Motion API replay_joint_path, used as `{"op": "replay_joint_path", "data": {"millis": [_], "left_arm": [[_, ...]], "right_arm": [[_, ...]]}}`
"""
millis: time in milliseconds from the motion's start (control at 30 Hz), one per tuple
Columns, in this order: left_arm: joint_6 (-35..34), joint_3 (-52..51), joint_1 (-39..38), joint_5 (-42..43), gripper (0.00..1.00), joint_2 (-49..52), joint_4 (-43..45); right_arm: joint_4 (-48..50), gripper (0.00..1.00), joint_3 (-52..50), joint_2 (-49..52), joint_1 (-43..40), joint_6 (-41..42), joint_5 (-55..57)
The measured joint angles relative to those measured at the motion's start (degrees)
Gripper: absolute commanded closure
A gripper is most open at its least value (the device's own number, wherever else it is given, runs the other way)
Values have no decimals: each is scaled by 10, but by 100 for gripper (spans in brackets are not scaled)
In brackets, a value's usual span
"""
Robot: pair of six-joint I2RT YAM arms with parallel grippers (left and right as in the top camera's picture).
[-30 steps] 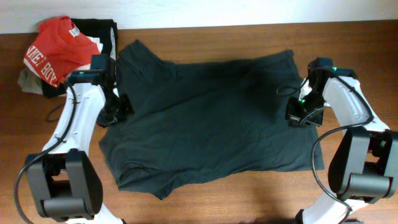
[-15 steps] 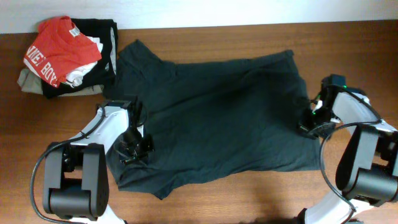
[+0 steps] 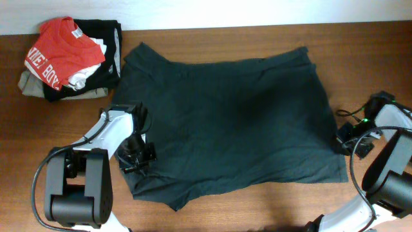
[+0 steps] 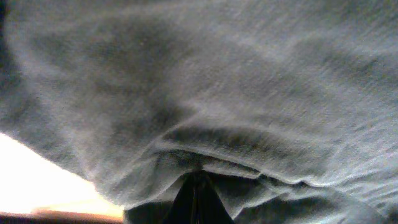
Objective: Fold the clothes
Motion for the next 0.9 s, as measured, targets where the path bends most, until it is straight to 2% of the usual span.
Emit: {"op": "replay_joint_path", "data": {"millis": [167,267,300,333,367,400,433,467,600,700,800,867,900], "left_arm": [[0,73,0,-13,99,0,-40],[0,130,-1,-15,99,-15,-76],[0,139,-6,-16,99,-39,-84],[0,144,-19,-18,94,-70,-92],[0,146,-38,-19,61,-97,-103],[-2,146,-66,-19,36,-123,-110],[0,148,-112,-16,27,-156,-123],[-4,150,-140,-16,20,-168,-134],[-27,113,-247,27,18,-172,-158],[-86,6,-315,54,18,-172,-130],[-146,-89,-334,88,18,-172,-96],[-173,-138,-334,97,5,-172,-62],[-184,-156,-333,100,4,-173,-37]], "right_arm": [[-116,96,109,-9,-59,2,5],[-140,96,128,-88,-58,-9,-54],[-145,92,129,-115,-57,-17,-71],[-155,60,130,-146,-53,-26,-86],[-162,40,131,-167,-48,-33,-93],[-172,13,132,-194,-39,-40,-103],[-176,8,132,-208,-31,-47,-109],[-183,7,132,-215,-20,-50,-113],[-180,4,132,-214,16,-57,-117],[-167,3,132,-214,23,-59,-118],[-163,2,132,-214,23,-59,-118],[-162,2,132,-214,23,-59,-118],[-161,2,132,-214,23,-59,-118]]}}
